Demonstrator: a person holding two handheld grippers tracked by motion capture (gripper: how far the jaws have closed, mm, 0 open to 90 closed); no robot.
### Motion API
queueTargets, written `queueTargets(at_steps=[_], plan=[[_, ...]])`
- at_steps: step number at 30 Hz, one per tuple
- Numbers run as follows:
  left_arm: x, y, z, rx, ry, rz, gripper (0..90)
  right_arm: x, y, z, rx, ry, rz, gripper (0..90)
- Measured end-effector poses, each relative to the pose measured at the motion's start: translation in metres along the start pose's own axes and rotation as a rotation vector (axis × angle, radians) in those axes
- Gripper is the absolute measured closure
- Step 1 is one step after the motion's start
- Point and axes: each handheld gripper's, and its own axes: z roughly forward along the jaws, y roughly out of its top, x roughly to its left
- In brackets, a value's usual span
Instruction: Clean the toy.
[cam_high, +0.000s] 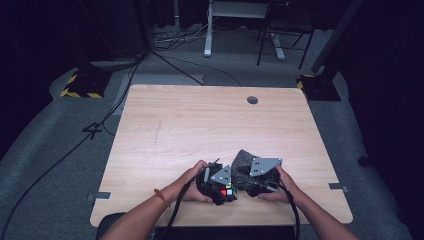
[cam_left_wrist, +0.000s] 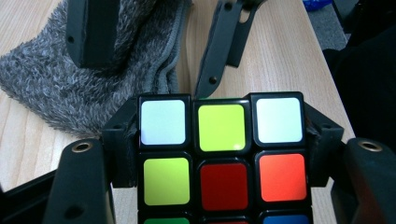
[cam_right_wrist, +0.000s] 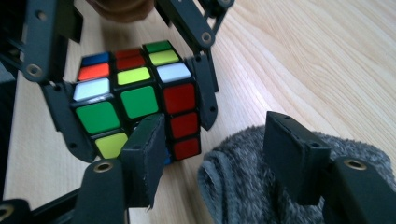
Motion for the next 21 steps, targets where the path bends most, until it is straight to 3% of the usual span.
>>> queueTargets(at_steps=[2, 5, 10, 13, 17, 19, 21], plan=[[-0.001, 0.002, 0.002, 0.005, 0.003, 0.009, 32.7, 0.000, 0.005, -0.004, -0.040, 0.016, 0.018, 39.7], [0.000, 0.003, 0.002, -0.009, 0.013, -0.001, 32.6, 0.003, 0.014, -0.007, -0.031, -0.020, -0.009, 40.7], [-0.001, 0.005, 0.001, -0.036, 0.024, -0.007, 32.9, 0.003, 0.016, -0.006, -0.052, -0.013, 0.014, 40.9], [-0.002, 0.007, 0.004, -0.054, 0.047, 0.002, 33.2, 0.004, 0.018, -0.007, -0.042, -0.035, -0.003, 40.8], [-0.003, 0.011, 0.009, -0.083, 0.023, 0.014, 33.5, 0.005, 0.022, -0.010, -0.063, -0.048, 0.004, 42.5], [-0.006, 0.013, 0.013, -0.097, 0.003, 0.018, 33.5, 0.007, 0.024, -0.006, -0.040, -0.082, -0.009, 43.3], [-0.008, 0.014, 0.016, -0.107, -0.027, 0.028, 32.7, 0.010, 0.024, 0.001, -0.021, -0.076, -0.023, 44.1]])
